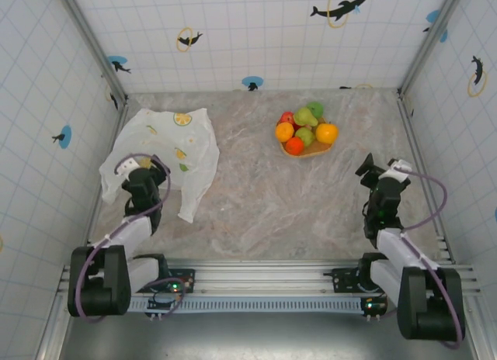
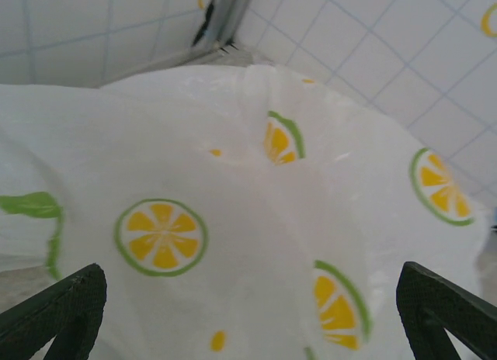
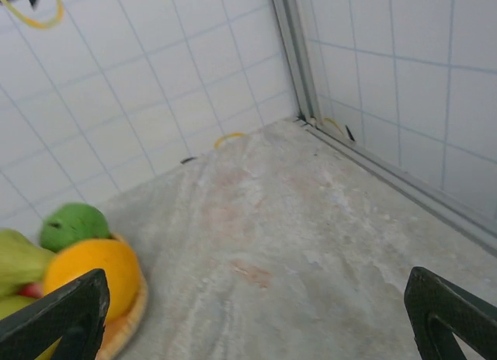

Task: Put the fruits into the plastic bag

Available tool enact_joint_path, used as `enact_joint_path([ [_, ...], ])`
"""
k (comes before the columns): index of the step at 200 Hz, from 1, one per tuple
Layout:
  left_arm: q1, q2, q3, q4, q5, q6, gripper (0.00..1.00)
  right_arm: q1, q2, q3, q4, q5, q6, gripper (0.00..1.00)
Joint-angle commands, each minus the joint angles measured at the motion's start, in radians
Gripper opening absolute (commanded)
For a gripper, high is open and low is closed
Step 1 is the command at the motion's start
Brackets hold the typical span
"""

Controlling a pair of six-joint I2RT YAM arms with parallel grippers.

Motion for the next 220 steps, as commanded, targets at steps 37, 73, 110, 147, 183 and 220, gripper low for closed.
enact_joint_path([
  [37,-0.011,-0.002,0.121,-0.480,0.371,-0.130,0.98,0.155,0.012,0.091,-0.183,-0.206,0.200,0.95],
  [73,-0.102,-0.052,0.074,-0.647,0.360,-0.111,0.97,0.409,0.141,0.180,-0.274,-0.192,0.115,0.96],
  [110,-0.233,-0.058,0.021,-0.634,0.386,-0.132,0.81,0.525,0.258,0.244,-0.321,-0.190,0.071,0.97],
  [147,-0.406,0.070,0.077,-0.292,0.524,-0.209,0.67,0.540,0.284,0.250,-0.310,-0.152,0.083,0.98],
  [183,-0.564,0.403,0.395,-0.164,0.707,-0.192,0.68,0.541,0.253,0.240,-0.333,-0.121,0.090,0.98],
  [220,-0.578,0.422,0.556,-0.464,0.642,0.041,0.79,0.545,0.211,0.199,-0.360,-0.114,0.081,0.98],
])
